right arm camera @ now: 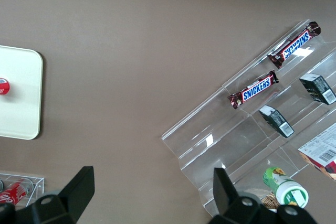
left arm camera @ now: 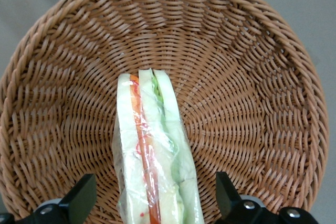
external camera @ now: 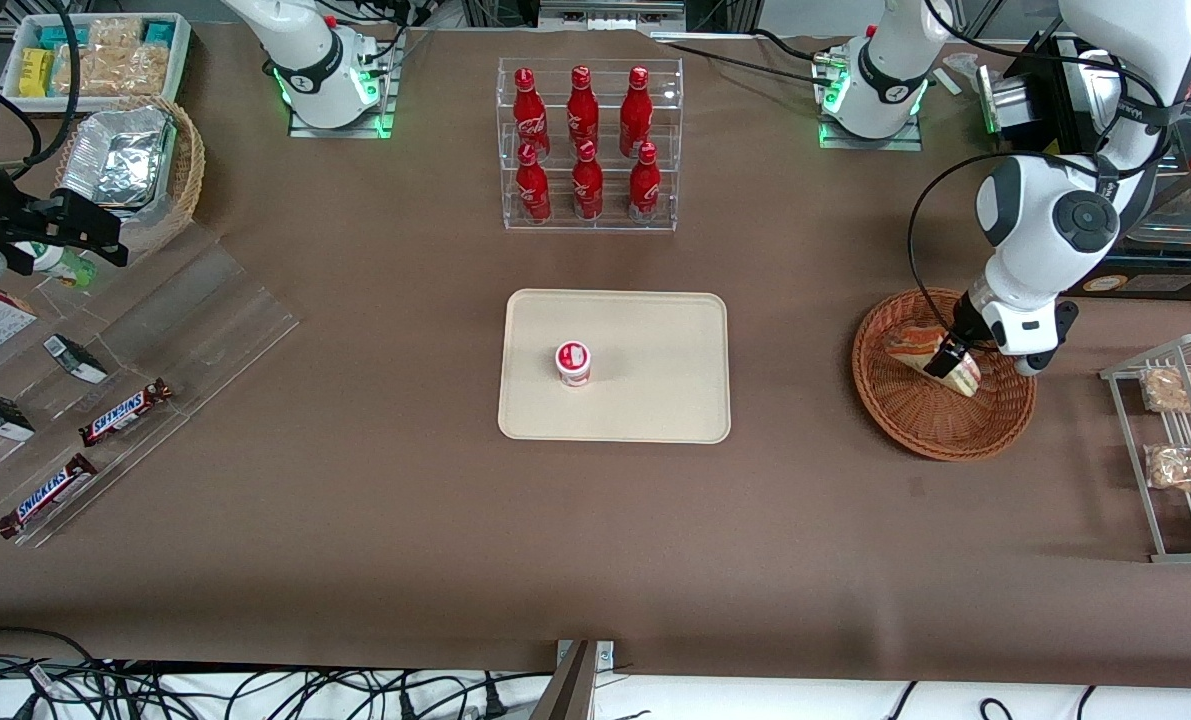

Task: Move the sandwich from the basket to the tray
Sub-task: 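Close the left gripper on the sandwich's upright edge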

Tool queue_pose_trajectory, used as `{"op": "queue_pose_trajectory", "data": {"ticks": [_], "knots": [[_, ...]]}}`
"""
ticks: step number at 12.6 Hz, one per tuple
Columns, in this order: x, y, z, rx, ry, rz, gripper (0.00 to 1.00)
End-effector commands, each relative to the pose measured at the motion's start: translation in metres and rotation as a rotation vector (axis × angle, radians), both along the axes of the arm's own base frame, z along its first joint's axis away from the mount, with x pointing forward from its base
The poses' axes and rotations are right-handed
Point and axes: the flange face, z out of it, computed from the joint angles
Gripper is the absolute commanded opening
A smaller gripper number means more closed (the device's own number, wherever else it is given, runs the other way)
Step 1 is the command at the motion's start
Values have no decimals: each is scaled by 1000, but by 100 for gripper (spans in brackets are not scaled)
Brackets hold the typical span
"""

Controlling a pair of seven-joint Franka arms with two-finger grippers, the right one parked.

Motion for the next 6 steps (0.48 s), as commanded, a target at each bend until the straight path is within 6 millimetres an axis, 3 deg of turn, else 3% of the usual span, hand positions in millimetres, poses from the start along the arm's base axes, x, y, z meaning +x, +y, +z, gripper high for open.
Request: {"op": "queue_pose_trajectory", "data": {"ticks": [1,2,4,5,6], "knots": [[-1,-2,-6,4,-20,14,100],[-1,-3,-9,0,-18,38,92],[-1,-8,-11,-4,-17,55,36],[0,-7,-10,-4,-20,59,15],[0,-9,-9,-3,-22,46,0]]}}
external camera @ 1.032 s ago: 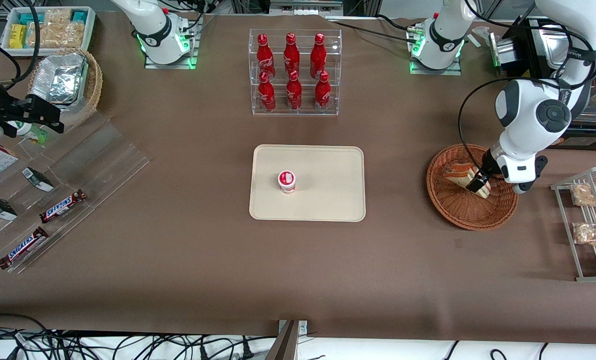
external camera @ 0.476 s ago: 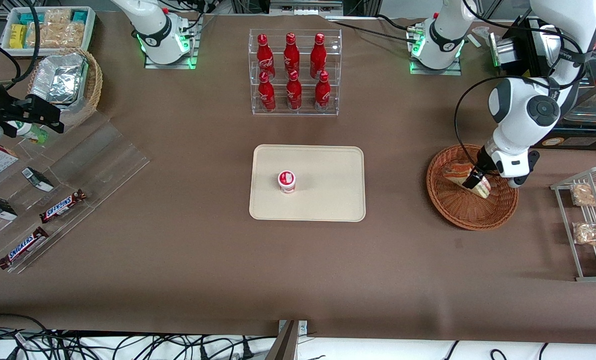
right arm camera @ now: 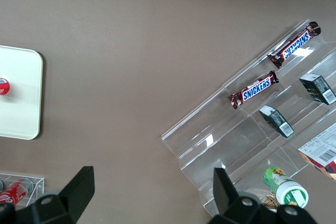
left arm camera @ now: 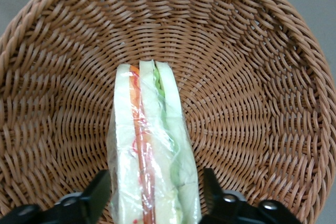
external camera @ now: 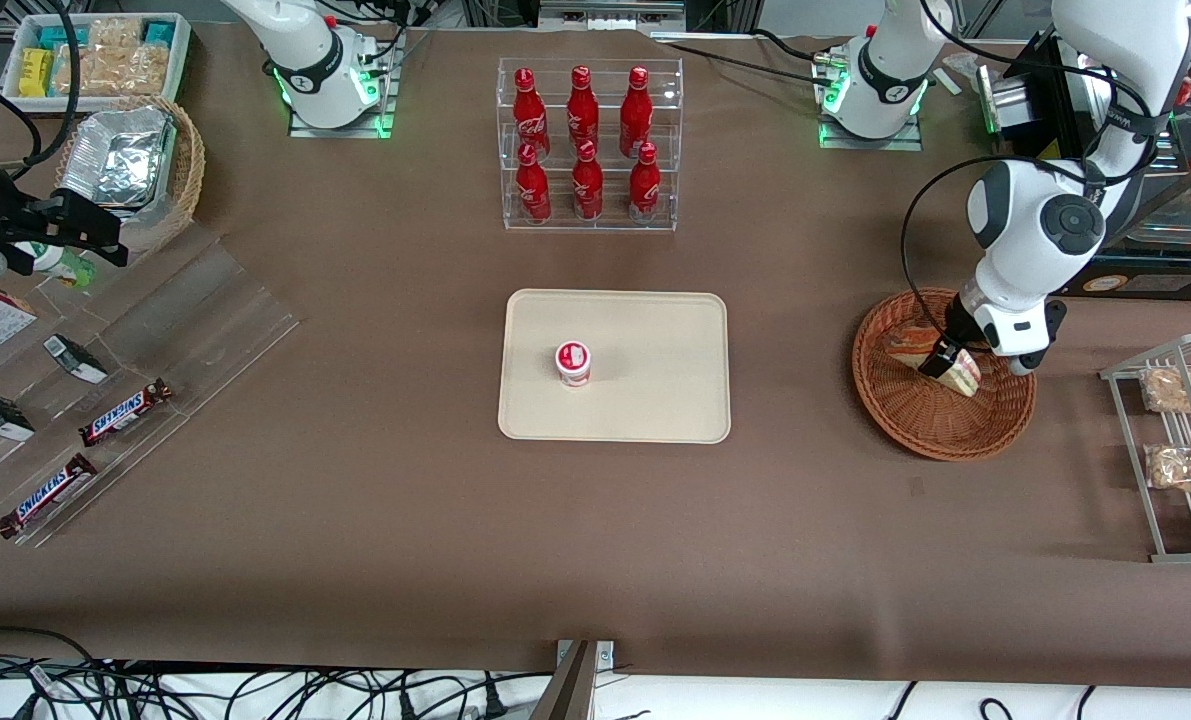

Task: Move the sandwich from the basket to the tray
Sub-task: 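Close the left gripper on the sandwich's upright edge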

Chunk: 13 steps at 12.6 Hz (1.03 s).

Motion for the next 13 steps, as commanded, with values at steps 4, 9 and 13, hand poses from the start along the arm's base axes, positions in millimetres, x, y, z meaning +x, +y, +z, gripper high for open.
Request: {"op": "queue_pose_trajectory", "data": {"ticks": [4,9,13], "knots": [[5,-6,14,34,-24,-52,0],[31,1,82,78,63,-189,0],[61,-7,146,96,145,-335,0]]}}
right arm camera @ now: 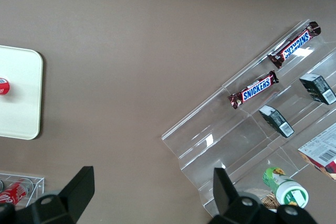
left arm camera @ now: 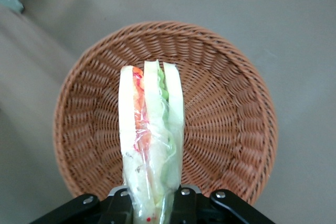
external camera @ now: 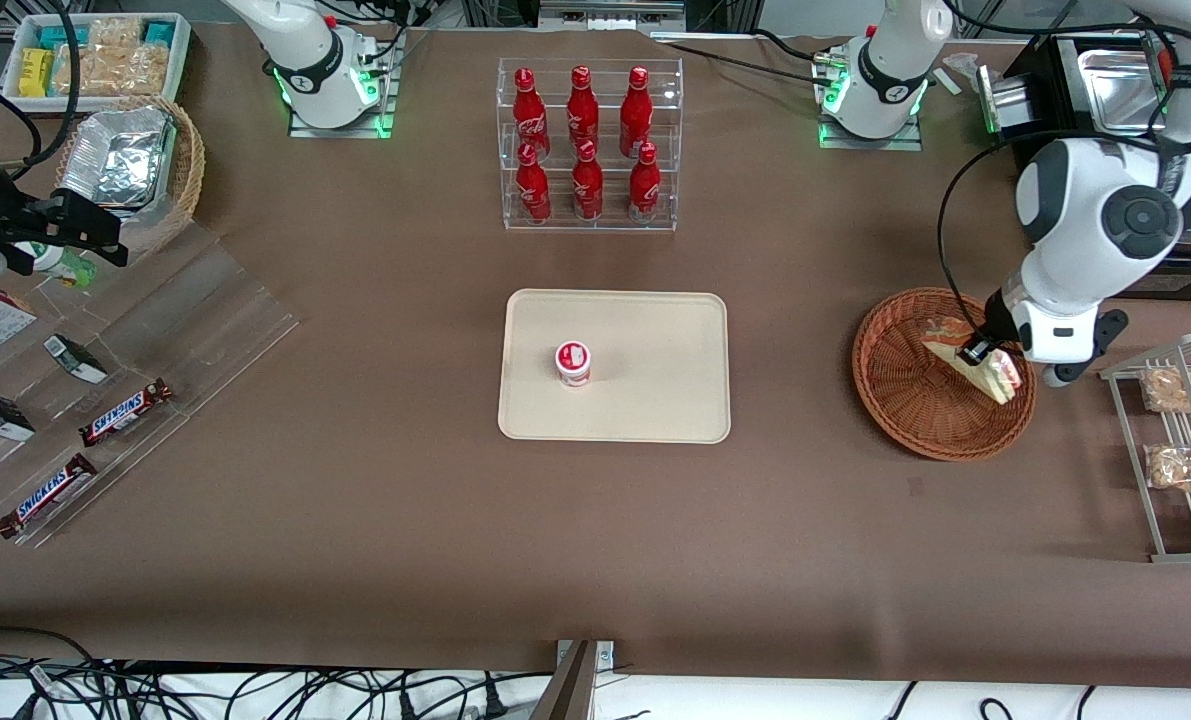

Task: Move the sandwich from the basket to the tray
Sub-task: 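Lift the sandwich out of the basket with the left gripper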

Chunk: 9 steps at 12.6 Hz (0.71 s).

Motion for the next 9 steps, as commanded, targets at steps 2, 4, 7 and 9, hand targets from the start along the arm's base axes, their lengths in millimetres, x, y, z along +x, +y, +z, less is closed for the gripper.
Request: {"op": "queue_pose_trajectory", "data": {"ticks": [2,4,7,9], "knots": [[25,-3,65,15,49,-149,0],[33,-5,93,-35,52,-204,0],[37,-27,119,-56,81,-358,0],[39,-36,132,-156,53,-451,0]]}}
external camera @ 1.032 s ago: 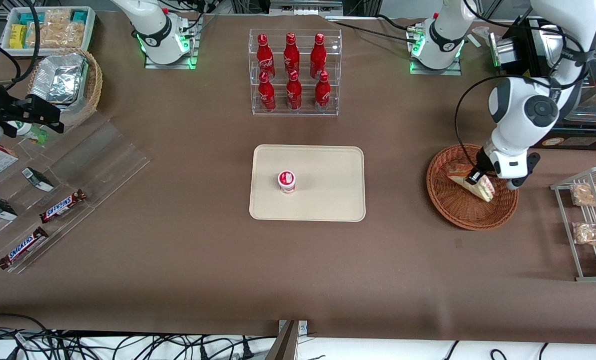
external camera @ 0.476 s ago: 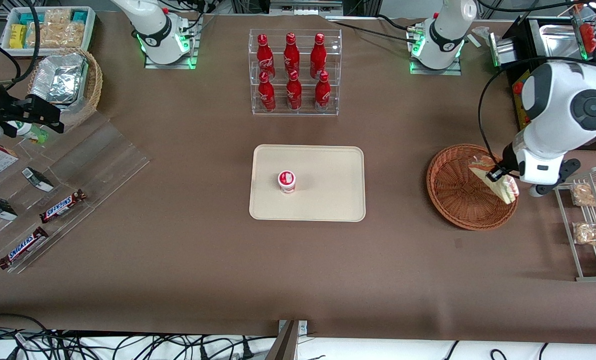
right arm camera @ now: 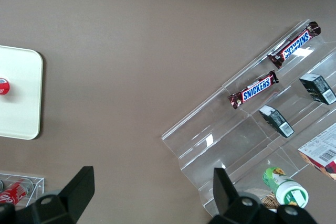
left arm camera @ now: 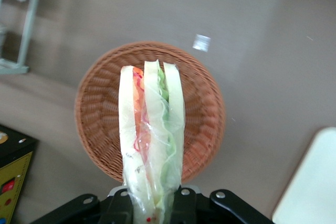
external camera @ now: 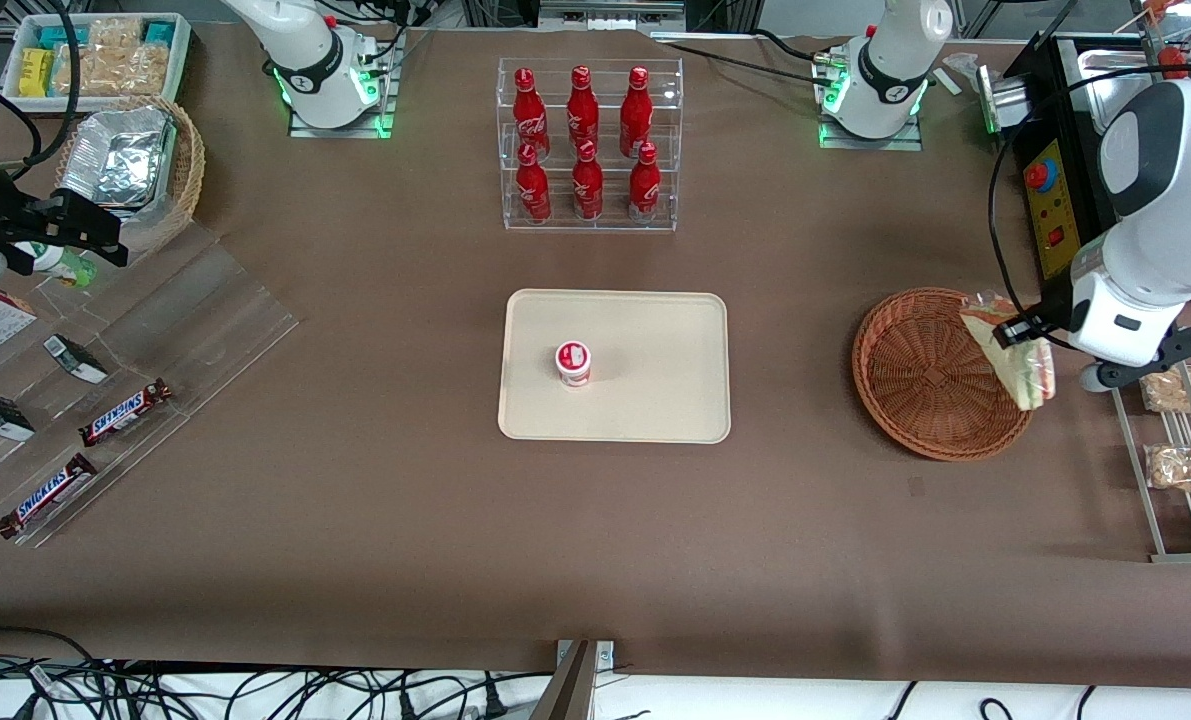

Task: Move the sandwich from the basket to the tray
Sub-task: 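Lift the sandwich out of the basket with the left gripper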

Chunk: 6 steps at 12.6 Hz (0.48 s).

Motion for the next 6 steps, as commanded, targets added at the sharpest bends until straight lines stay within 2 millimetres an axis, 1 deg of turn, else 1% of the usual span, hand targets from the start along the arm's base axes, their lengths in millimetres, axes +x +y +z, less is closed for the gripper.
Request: {"op": "queue_pose_trajectory", "data": {"ticks": [1,2,3,4,6], "knots": [[7,-15,23,-105,-8,-156,0],[5,-31,29,-114,8,-240,0],[5,-43,36,-118,0,-278,0],[4,-60,38,-121,-2,-315,0],[-1,-100,42,-120,-11,-396,0]]}}
